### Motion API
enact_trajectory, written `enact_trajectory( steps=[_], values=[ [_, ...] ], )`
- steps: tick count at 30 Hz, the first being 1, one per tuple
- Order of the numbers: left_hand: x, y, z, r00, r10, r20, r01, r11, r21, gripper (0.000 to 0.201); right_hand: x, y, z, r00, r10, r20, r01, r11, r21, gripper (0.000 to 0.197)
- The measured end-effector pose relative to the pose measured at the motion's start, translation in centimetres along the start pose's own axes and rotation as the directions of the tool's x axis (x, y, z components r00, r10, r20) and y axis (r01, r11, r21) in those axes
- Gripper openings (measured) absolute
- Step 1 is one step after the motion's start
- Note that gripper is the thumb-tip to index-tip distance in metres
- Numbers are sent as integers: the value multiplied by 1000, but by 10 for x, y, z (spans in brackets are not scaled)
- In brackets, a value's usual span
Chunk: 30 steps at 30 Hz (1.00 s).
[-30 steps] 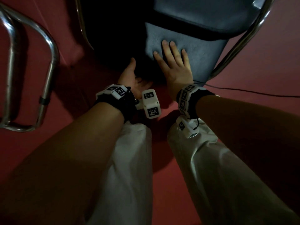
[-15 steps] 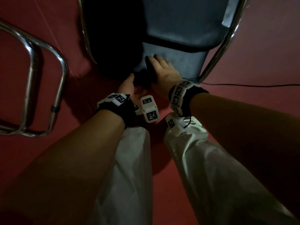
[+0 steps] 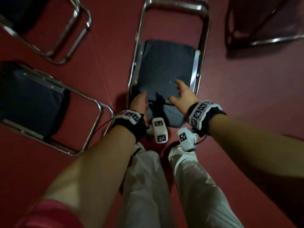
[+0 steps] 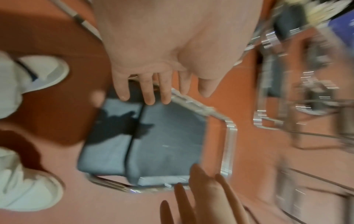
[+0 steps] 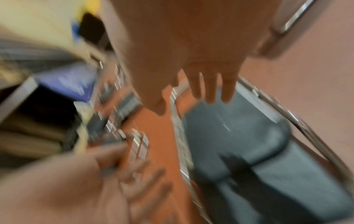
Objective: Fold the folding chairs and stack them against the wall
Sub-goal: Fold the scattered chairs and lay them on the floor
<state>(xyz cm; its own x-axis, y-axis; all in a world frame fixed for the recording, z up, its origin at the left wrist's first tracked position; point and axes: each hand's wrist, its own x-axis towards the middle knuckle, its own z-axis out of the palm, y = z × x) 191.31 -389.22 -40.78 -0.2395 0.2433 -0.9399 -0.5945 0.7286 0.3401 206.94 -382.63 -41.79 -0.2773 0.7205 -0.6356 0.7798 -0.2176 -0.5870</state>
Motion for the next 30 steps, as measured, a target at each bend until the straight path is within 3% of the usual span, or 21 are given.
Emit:
enact_trajectory(
  steps=[3, 8, 14, 18, 19, 23, 30],
  values=[
    [-67, 41, 5, 993, 119, -25, -115, 985, 128, 21, -42, -54, -56, 999, -20, -51, 24, 997, 68, 73],
    [-179, 112, 20, 939, 342, 18, -338, 915, 222, 49, -122, -131, -141, 987, -9, -158, 41, 978, 206, 69],
    [-324, 189, 38, 846, 522, 112, -533, 823, 194, 34, -204, -218, -233, 947, -32, -321, 146, 929, 340, 61],
    [-400, 223, 52, 782, 590, 201, -621, 763, 180, 26, -245, -265, -283, 914, -76, -399, 244, 889, 387, 89],
    [-419, 231, 55, 752, 620, 224, -656, 734, 173, 26, -256, -276, -296, 900, -91, -427, 274, 879, 389, 85],
    [-466, 253, 72, 655, 689, 309, -751, 637, 171, 27, -296, -299, -333, 852, -96, -515, 370, 806, 462, 55],
    [-504, 252, 130, 557, 690, 463, -823, 531, 199, 19, -345, -271, -389, 810, -63, -583, 389, 801, 454, 54]
  ],
)
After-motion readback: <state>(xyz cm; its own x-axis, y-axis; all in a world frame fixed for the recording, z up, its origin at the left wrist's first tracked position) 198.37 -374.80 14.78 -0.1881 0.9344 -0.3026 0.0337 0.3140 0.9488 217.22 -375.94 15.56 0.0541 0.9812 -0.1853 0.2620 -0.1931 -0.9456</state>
